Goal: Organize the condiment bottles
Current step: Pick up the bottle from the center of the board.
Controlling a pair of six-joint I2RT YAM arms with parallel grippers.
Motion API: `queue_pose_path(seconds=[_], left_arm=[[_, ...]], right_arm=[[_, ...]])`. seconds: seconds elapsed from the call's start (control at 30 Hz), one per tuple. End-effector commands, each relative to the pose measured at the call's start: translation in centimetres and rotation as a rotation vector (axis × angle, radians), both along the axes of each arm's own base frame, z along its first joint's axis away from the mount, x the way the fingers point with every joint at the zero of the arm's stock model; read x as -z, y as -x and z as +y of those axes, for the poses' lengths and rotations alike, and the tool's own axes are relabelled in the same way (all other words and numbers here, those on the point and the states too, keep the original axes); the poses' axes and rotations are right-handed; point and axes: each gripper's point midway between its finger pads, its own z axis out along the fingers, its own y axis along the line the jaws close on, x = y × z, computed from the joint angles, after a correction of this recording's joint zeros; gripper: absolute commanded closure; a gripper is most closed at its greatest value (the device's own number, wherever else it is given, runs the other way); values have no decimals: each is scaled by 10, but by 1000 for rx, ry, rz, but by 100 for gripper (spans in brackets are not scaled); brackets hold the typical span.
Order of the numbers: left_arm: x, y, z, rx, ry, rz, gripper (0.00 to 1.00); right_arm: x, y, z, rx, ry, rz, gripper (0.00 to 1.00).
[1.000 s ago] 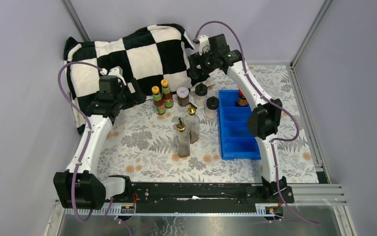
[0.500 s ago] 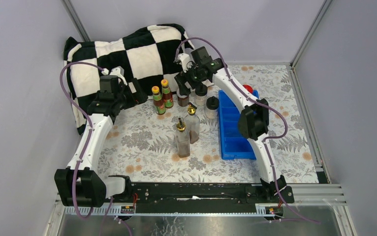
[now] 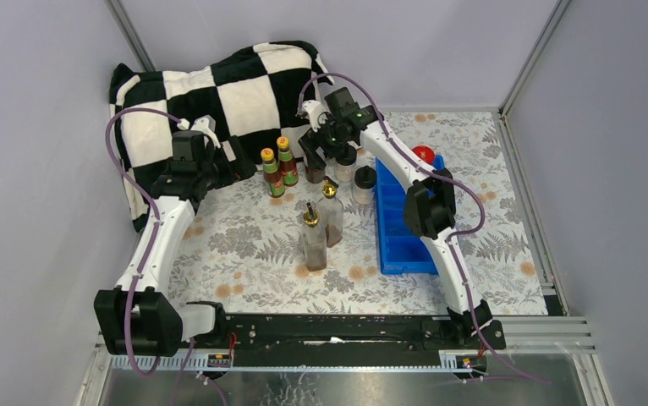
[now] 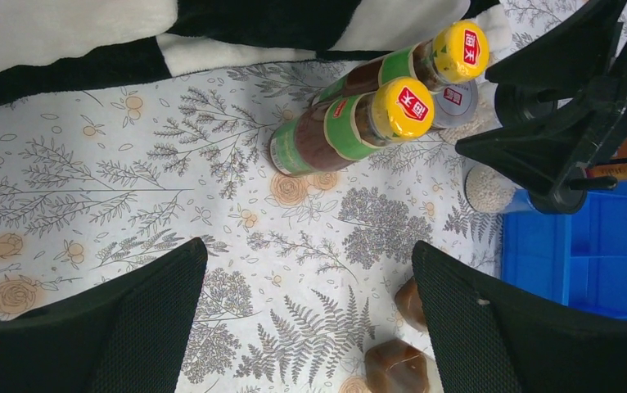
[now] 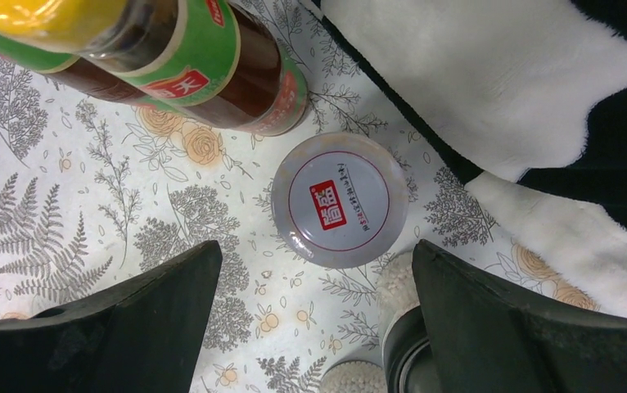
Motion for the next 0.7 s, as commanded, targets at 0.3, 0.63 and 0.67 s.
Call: queue_pose_path(seconds=[0.3,0.63,0.67], left_arm=[[-6,-4,-4,26,24,-42,1],[-7,-4,-6,37,31,-48,1],[-7,-3,-6,38,32,-47,1]], right_arm=[[16,-24,20,7,8,-116,7],[31,-39,26,49,4,-151,12],[33,-39,26,50,7,-150,12]])
